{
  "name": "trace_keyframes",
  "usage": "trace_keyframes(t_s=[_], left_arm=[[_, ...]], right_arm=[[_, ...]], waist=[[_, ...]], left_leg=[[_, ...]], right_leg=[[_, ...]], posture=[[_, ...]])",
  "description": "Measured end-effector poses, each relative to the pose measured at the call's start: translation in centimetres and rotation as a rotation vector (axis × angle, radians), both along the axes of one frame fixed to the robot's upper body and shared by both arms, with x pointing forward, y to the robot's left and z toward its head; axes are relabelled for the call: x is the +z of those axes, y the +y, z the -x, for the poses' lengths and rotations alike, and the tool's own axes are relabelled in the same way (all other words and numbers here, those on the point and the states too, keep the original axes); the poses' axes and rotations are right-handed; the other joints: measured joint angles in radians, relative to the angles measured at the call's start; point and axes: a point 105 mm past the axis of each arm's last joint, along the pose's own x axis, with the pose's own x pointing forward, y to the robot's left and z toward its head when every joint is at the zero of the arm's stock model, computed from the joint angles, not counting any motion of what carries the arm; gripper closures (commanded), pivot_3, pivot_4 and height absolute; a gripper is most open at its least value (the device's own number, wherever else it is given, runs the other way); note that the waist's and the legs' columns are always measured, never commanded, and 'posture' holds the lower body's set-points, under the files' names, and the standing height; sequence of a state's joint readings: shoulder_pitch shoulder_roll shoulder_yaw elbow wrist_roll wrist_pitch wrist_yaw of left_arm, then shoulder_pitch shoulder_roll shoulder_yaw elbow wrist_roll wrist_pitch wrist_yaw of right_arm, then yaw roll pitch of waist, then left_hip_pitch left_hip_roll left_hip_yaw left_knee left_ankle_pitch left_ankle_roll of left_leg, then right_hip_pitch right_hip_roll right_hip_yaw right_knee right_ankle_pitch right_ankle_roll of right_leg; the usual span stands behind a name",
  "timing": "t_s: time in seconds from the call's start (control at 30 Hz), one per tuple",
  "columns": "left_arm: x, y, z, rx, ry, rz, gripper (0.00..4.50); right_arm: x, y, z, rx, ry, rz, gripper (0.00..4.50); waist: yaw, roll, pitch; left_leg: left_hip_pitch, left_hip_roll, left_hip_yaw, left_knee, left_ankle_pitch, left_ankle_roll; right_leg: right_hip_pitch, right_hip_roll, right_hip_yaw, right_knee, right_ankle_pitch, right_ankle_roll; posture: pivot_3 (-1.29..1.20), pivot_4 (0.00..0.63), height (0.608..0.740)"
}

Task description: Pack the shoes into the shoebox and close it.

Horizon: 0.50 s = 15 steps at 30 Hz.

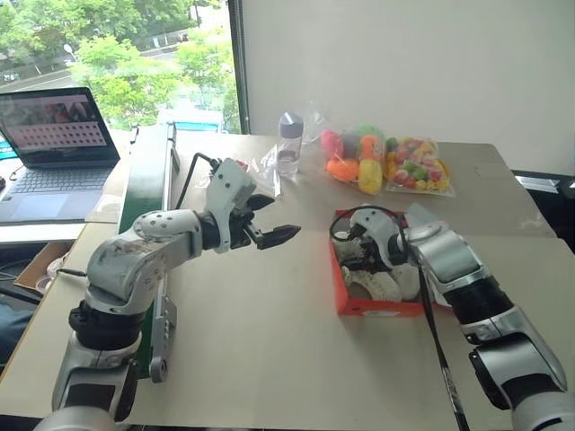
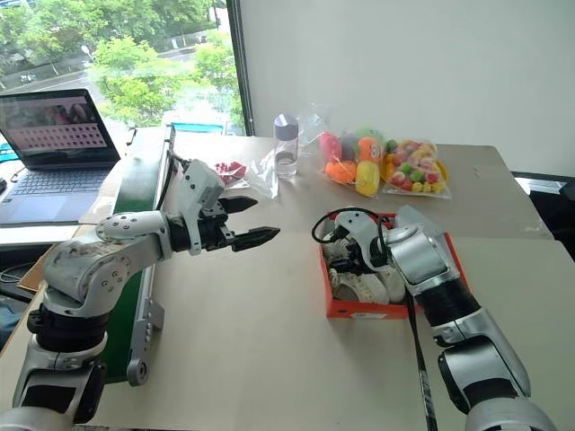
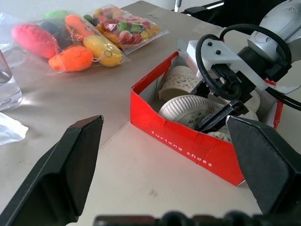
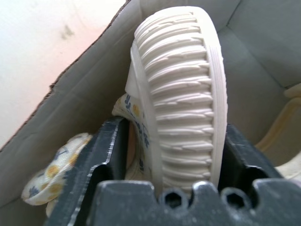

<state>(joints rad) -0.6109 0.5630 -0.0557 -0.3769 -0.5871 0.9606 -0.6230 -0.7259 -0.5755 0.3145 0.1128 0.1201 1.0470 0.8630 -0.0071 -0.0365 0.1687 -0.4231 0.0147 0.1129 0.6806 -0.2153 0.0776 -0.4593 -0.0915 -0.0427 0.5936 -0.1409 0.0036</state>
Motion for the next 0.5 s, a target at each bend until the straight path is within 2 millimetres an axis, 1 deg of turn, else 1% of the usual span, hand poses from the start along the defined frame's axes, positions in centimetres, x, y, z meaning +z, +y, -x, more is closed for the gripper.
trace_keyframes(t_s=[0.03, 0.13, 0.2, 0.27, 0.33, 0.37, 0.43, 0.47, 0.5], left_arm=[[0.0, -0.1, 0.0, -0.007, -0.001, -0.001, 0.0], [-0.1, -0.2, 0.1, -0.012, 0.0, -0.003, 0.0], [-0.1, -0.3, 0.1, -0.019, -0.002, -0.001, 0.0], [0.0, -0.4, 0.0, -0.025, -0.009, 0.001, 0.0], [0.1, -0.5, -0.1, -0.03, -0.01, 0.004, 0.0], [0.0, -0.7, -0.2, -0.036, -0.008, 0.002, 0.0], [-0.2, -0.8, -0.3, -0.038, -0.004, -0.001, 0.0], [-0.3, -0.9, -0.3, -0.042, 0.0, -0.004, 0.0], [-0.4, -0.9, -0.3, -0.048, 0.003, -0.004, 0.0]], right_arm=[[0.3, 0.3, 0.3, 0.004, 0.017, -0.033, 0.03], [1.2, 0.5, 0.3, -0.005, 0.017, -0.073, 0.03], [2.0, 0.3, -0.2, -0.03, -0.006, -0.084, 0.03], [3.6, 0.0, -0.9, -0.059, -0.062, -0.097, 0.03], [4.8, -0.2, -1.4, -0.076, -0.094, -0.11, 0.03], [6.2, -0.3, -1.5, -0.097, -0.105, -0.149, 0.03], [7.5, -0.3, -1.6, -0.102, -0.124, -0.175, 0.03], [8.9, -0.4, -1.5, -0.108, -0.139, -0.217, 0.03], [9.9, -0.6, -1.4, -0.114, -0.154, -0.246, 0.03]], waist=[[-0.002, 0.0, 0.0], [-0.004, 0.0, 0.0], [-0.004, 0.001, 0.0], [-0.004, 0.001, 0.001], [-0.004, 0.001, 0.001], [-0.004, 0.001, 0.001], [-0.003, 0.001, 0.001], [-0.003, 0.001, 0.001], [-0.002, 0.002, 0.001]], left_leg=[[0.0, 0.0, 0.0, 0.0, 0.0, 0.0], [-0.001, 0.0, 0.0, 0.0, 0.0, 0.0], [-0.001, 0.0, 0.0, 0.0, 0.0, 0.0], [-0.001, 0.0, 0.0, 0.0, -0.001, -0.001], [-0.001, 0.0, 0.0, 0.0, -0.001, -0.002], [-0.002, 0.0, 0.0, 0.0, -0.001, -0.001], [-0.002, 0.0, 0.0, 0.0, 0.0, 0.0], [-0.003, 0.0, 0.0, -0.001, 0.0, 0.0], [-0.003, 0.0, 0.0, -0.001, 0.0, 0.0]], right_leg=[[0.0, 0.0, 0.0, 0.0, 0.0, 0.0], [-0.001, 0.0, 0.0, 0.0, 0.001, 0.001], [-0.001, 0.0, 0.0, 0.0, 0.0, 0.0], [-0.001, -0.001, 0.0, 0.0, 0.0, 0.0], [-0.001, 0.0, 0.0, 0.0, 0.0, 0.0], [-0.002, -0.001, 0.0, 0.0, 0.0, 0.0], [-0.002, -0.001, 0.0, 0.0, 0.001, 0.001], [-0.003, -0.001, 0.0, 0.0, 0.001, 0.001], [-0.003, -0.001, 0.0, 0.0, 0.002, 0.0]], posture=[[0.0, 0.15, 0.74], [0.0, 0.15, 0.74], [0.0, 0.15, 0.74], [0.0, 0.15, 0.74], [0.0, 0.15, 0.74], [0.0, 0.15, 0.74], [0.0, 0.15, 0.74], [0.0, 0.15, 0.74], [0.0, 0.15, 0.74]])
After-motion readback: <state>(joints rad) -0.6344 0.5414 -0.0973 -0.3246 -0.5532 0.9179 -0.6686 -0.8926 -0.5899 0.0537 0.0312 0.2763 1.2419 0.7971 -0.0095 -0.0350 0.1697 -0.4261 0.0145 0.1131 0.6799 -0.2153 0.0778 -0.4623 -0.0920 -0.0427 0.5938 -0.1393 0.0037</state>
